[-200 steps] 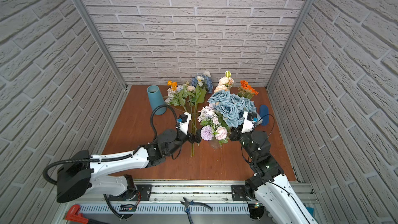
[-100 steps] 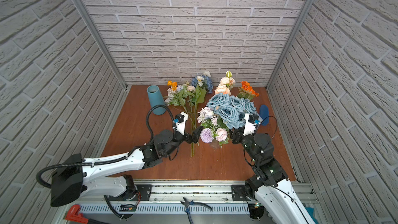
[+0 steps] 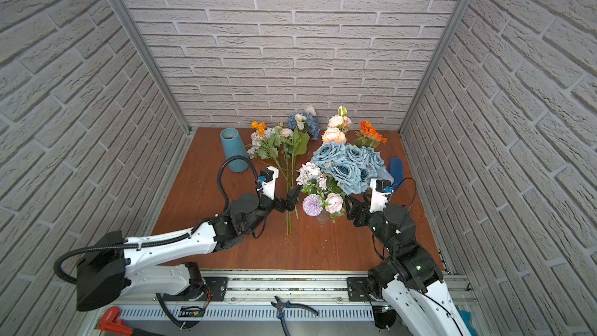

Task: Arrange flowers in a vase
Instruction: Place the flower in the vase, then pick up the vase from the center of the table.

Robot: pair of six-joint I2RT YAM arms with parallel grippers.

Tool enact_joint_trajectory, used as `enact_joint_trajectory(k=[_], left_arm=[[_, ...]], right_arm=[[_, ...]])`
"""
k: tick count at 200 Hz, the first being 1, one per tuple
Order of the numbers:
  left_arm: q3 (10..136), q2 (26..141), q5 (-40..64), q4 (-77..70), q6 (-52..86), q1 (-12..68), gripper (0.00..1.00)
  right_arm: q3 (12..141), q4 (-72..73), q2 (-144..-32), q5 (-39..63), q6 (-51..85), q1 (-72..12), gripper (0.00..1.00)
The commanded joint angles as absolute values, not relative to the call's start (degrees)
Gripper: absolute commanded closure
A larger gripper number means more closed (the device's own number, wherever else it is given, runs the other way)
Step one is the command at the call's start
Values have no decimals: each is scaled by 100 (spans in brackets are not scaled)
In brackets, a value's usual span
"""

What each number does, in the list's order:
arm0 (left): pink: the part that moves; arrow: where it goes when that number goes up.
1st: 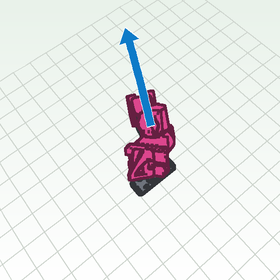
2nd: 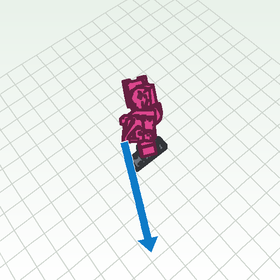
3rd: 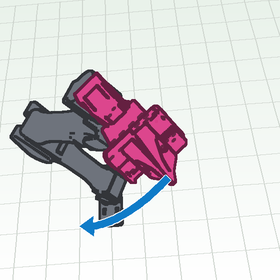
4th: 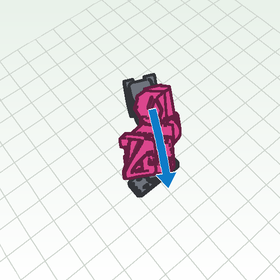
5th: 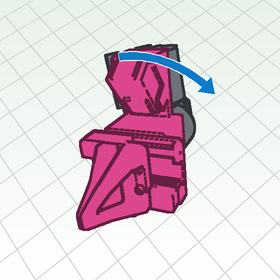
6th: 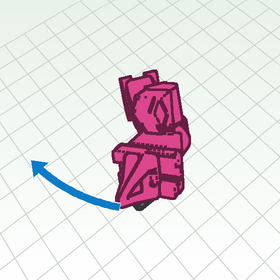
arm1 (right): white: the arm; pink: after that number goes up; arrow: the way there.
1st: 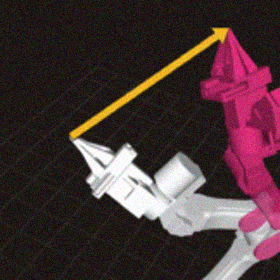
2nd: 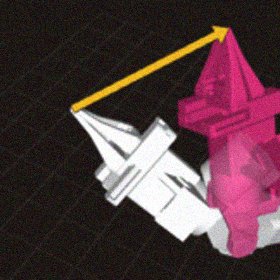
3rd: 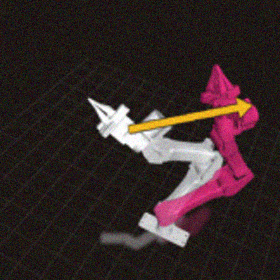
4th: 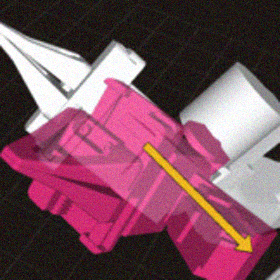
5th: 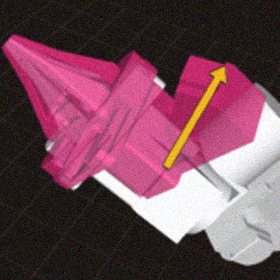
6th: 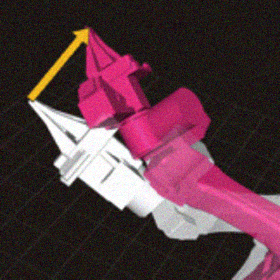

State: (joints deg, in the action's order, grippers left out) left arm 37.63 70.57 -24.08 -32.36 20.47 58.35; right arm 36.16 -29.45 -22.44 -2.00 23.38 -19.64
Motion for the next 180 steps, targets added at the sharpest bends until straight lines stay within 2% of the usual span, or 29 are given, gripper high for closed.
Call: enact_joint_trajectory(k=[1,11,15,20,45,75,131,180], left_arm=[[3718,6915,-2547,-3223,2213,5675,2],[3718,6898,-2536,-3193,2227,5616,2],[3711,6893,-2546,-3191,2233,5594,2],[3696,6890,-2545,-3190,2248,5568,2],[3648,6882,-2508,-3198,2323,5438,2],[3631,6943,-2454,-3234,2382,5337,2],[3630,7029,-2439,-3261,2472,5265,2],[3599,6993,-2434,-3257,2480,5212,2]], right_arm=[[3450,-2915,-2425,-76,2467,-1986,17],[3396,-2948,-2526,-78,2527,-1986,11],[3364,-2959,-2573,-79,2554,-1986,3],[3318,-2978,-2619,-76,2596,-1986,1],[2938,-2878,-2757,45,2741,-1997,0],[2364,-2033,-2670,294,2752,-2051,0],[1854,-1415,-2562,491,2367,-2592,1],[1370,-429,-2670,-10,1920,-3164,4]])
